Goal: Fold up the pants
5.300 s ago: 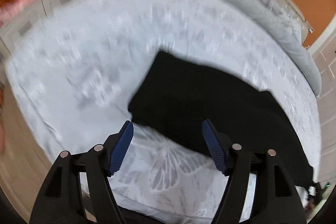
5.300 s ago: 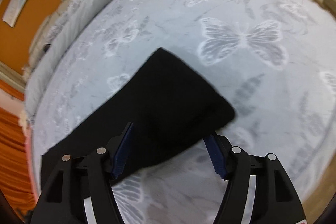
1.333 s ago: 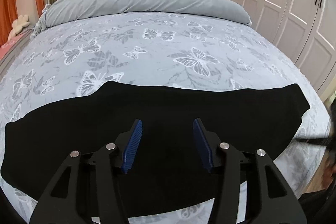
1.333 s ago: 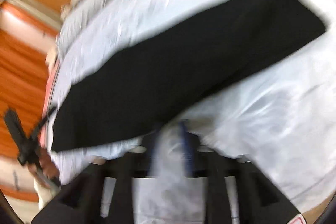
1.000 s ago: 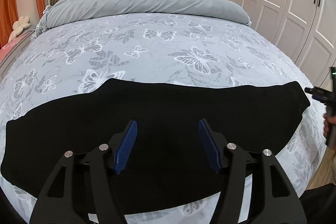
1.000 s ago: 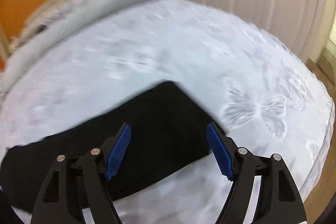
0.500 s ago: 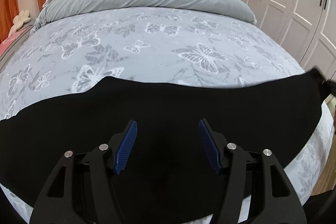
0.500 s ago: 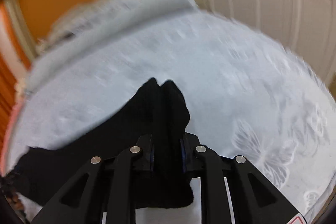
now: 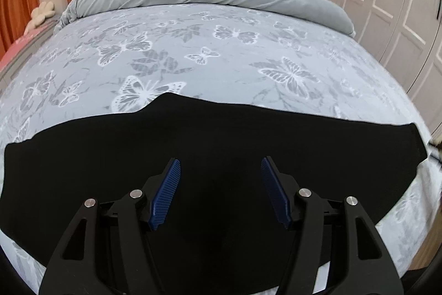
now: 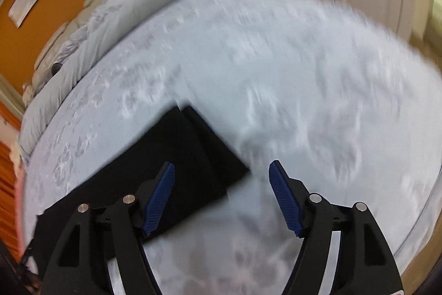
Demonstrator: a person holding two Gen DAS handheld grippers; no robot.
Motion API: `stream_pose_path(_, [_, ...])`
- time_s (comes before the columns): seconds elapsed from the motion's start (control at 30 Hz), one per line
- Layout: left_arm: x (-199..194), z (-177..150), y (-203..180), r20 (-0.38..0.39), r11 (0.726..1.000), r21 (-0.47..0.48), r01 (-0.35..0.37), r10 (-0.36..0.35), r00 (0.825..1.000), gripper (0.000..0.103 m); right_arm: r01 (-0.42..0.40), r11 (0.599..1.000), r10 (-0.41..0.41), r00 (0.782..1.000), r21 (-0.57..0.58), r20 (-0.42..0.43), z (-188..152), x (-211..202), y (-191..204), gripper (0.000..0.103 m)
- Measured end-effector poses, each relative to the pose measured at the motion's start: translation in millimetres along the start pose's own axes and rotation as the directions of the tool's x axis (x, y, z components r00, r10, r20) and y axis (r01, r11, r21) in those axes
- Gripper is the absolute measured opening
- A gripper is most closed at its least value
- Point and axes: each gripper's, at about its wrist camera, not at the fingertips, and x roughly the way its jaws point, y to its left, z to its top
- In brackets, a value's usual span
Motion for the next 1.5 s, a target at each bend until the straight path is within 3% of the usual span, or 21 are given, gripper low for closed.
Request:
stream_pose_path(0.1, [-7.4,1.3,-3.8,0.029,1.0,0.011,0.009,-0.009,1.0,0.06,-0.062,0.997,0.063,0.998,0.054,-0.025,-12.1,10.3,-6.5,0.074])
stream_pose_path(0.23, [-10.4,-1.1,-13.9,0.04,0.999,0.046,0.019,-0.021,0.999,0.066,-0.075,0.994,0.076,0.997,0.083,-0.008,-11.7,20.0,-3.2,0.077])
stream_pose_path(0.3, [-10.2,-1.9,-15.9,0.037,0.998,0.056,0.017,-0.019,0.999,0.066,-0.028,0.998,0.028,1.0,0.061,0.001,-8.5,18.4,6.6,0.062])
stream_pose_path(0.37, [-10.4,-1.9,-14.6,0.037,0.999,0.052,0.014,-0.016,0.999,0.066,0.048,0.999,-0.048,0.998,-0.004,0.037,-7.6,7.4,23.2,0.062])
stream_pose_path(0.43, [-10.1,-0.6,-12.3,0.031,0.999,0.041,0.021,-0.022,0.999,0.066,0.049,0.997,-0.047,0.998,-0.052,0.038,-9.3,4.6,32.1,0.062])
stream_pose_path(0.47, [-9.9,-0.2,-11.2,0.03,0.999,0.035,0.023,-0.024,0.999,0.066,0.028,0.997,-0.028,1.0,-0.071,0.004,-11.4,11.8,37.2,0.032])
stream_pose_path(0.5, [-9.3,0.9,-10.3,0.029,0.999,0.029,0.025,-0.026,0.999,0.066,0.029,0.996,-0.032,0.999,-0.08,-0.029,-12.5,19.0,37.6,0.013])
stream_pose_path(0.57, [-9.0,0.5,-10.4,0.028,0.999,0.031,0.024,-0.025,0.999,0.066,0.03,0.995,-0.036,0.997,-0.095,-0.062,-12.4,28.4,41.4,0.012])
stream_pose_path(0.7, [-7.6,0.4,-10.7,0.027,0.999,0.042,0.015,-0.016,0.999,0.066,0.03,0.995,-0.019,0.994,-0.099,0.107,9.2,-19.7,41.5,0.011])
stream_pose_path(0.77, [-3.4,-0.1,-12.2,0.019,0.999,0.044,0.017,-0.018,1.0,0.066,0.058,0.995,-0.05,0.994,-0.079,0.1,16.5,-12.6,26.8,0.017])
stream_pose_path(0.83, [-0.1,-1.6,-15.0,0.011,0.998,0.056,0.017,-0.017,1.0,0.066,0.152,0.985,-0.153,0.988,-0.081,-0.01,12.8,24.8,11.6,0.018])
stream_pose_path(0.93, [0.7,-4.3,-17.4,0.008,0.998,0.065,0.015,-0.015,1.0,0.066,0.107,0.993,-0.106,0.994,-0.047,0.018,5.6,20.8,4.5,0.035])
stream_pose_path(1.0, [-0.1,-5.4,-18.1,0.007,0.998,0.062,0.024,-0.024,1.0,0.066,0.06,0.998,-0.059,0.996,-0.011,0.071,5.1,6.6,0.5,0.087])
stream_pose_path(1.07, [-1.4,-5.3,-19.0,0.01,0.998,0.064,0.025,-0.026,1.0,0.066,0.025,0.999,-0.026,0.995,0.022,0.096,7.0,5.8,-2.8,0.088])
stream_pose_path(1.17, [-2.7,-5.1,-18.2,0.014,0.998,0.061,0.021,-0.022,1.0,0.066,0.011,0.999,-0.012,1.0,0.051,0.008,3.5,34.9,-3.1,0.088])
stream_pose_path(1.2, [-3.6,-5.3,-17.2,0.015,0.998,0.059,0.018,-0.019,1.0,0.066,0.038,0.999,-0.038,0.999,-0.001,0.04,0.7,35.0,6.6,0.068])
stream_pose_path(1.23, [-4.4,-5.0,-15.8,0.015,0.998,0.054,0.017,-0.018,1.0,0.066,0.032,0.998,-0.031,0.999,-0.045,0.031,0.8,37.6,15.9,0.039])
stream_pose_path(1.27, [-6.1,-3.9,-13.2,0.016,0.999,0.043,0.021,-0.022,1.0,0.066,0.0,0.999,0.0,1.0,-0.051,0.002,2.3,40.5,21.6,0.021])
stream_pose_path(1.33, [-11.6,-2.1,-8.5,0.027,0.999,0.026,0.023,-0.023,0.999,0.066,-0.08,0.997,0.08,0.996,0.01,0.032,6.3,27.8,32.7,0.02])
stream_pose_path(1.43, [-23.0,2.1,2.6,0.052,1.0,0.0,0.022,-0.022,0.998,0.066,-0.166,0.984,0.173,0.979,-0.071,0.11,9.8,-11.1,83.6,0.02])
stream_pose_path(1.5, [-32.2,4.4,13.1,0.07,1.0,-0.023,0.019,-0.018,0.997,0.066,-0.257,0.955,0.276,0.953,-0.147,0.128,6.6,-37.2,137.4,0.02])
